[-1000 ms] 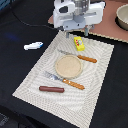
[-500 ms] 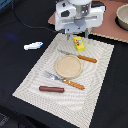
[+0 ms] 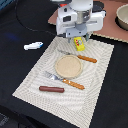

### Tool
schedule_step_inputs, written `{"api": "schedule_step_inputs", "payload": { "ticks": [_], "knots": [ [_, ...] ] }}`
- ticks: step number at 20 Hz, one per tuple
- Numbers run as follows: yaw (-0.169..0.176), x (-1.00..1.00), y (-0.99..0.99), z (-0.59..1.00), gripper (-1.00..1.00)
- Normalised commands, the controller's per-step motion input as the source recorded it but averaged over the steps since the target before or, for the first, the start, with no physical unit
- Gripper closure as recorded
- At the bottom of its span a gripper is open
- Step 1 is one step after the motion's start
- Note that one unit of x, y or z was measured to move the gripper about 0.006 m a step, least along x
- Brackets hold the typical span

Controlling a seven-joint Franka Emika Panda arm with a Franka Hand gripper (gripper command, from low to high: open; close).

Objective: Interact with the objects in diverse but meaningful ways.

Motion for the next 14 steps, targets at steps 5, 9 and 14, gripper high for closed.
{"api": "schedule_step_inputs", "payload": {
  "ticks": [5,9,14],
  "knots": [
    [-0.001,0.36,0.0,-0.18,-1.0],
    [0.0,0.24,-0.01,-0.13,1.0],
    [0.0,0.29,0.0,-0.07,1.0]
  ]
}}
